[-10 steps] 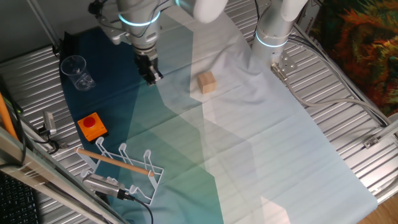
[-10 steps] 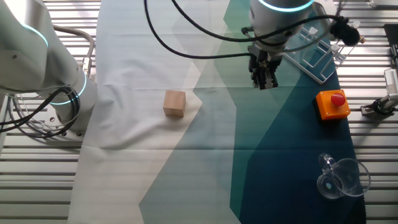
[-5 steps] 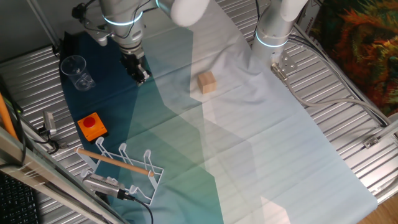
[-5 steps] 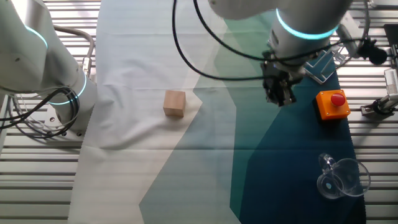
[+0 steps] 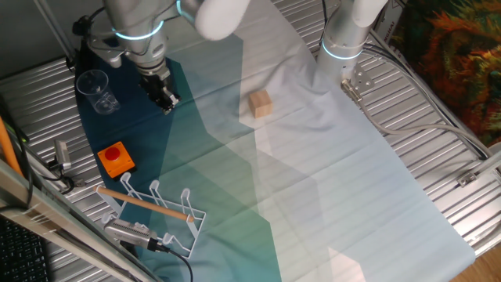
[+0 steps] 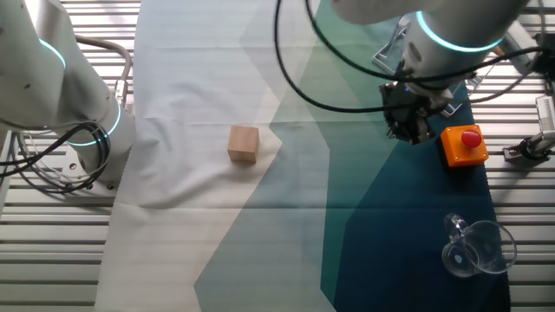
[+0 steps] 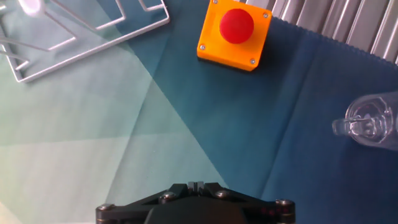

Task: Put the cup on the cup rack

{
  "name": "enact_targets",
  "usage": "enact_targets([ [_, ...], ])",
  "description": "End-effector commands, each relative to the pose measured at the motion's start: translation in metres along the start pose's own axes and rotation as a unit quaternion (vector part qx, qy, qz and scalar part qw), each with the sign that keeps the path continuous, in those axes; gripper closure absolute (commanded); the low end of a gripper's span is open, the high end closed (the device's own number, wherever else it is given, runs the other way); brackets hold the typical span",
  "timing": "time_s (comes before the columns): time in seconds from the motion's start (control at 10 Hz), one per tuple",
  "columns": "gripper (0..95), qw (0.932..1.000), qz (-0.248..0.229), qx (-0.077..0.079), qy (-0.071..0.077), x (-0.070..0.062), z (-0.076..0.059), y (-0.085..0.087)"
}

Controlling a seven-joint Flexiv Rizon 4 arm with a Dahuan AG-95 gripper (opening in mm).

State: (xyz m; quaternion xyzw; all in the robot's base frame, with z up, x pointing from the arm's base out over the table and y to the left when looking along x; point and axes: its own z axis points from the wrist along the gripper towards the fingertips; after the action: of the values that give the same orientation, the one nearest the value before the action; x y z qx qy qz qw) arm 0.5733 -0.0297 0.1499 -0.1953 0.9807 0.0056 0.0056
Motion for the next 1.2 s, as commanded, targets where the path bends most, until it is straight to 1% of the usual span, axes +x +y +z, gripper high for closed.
enact_targets([
  [0.1,95.0,0.9999,0.004,-0.002,-0.013,0.0023,-0.0007,0.001],
  [0.3,95.0,0.9999,0.001,-0.004,-0.014,0.0019,-0.0008,0.0011],
  [0.5,95.0,0.9997,-0.022,-0.005,-0.008,0.0018,-0.0007,0.0011],
  [0.7,95.0,0.9992,-0.038,-0.008,-0.01,0.0018,-0.0007,0.0011],
  [0.8,95.0,0.9968,-0.079,-0.003,-0.008,0.0018,-0.0007,0.0011],
  [0.9,95.0,0.9954,-0.095,-0.001,-0.011,0.0018,-0.0007,0.0011],
  [1.0,95.0,0.9918,-0.125,-0.008,-0.025,0.0018,-0.0007,0.0011],
  [1.1,95.0,0.9889,-0.146,-0.004,-0.027,0.0018,-0.0007,0.0011],
  [1.2,95.0,0.9918,-0.124,-0.002,-0.033,0.0018,-0.0007,0.0011],
])
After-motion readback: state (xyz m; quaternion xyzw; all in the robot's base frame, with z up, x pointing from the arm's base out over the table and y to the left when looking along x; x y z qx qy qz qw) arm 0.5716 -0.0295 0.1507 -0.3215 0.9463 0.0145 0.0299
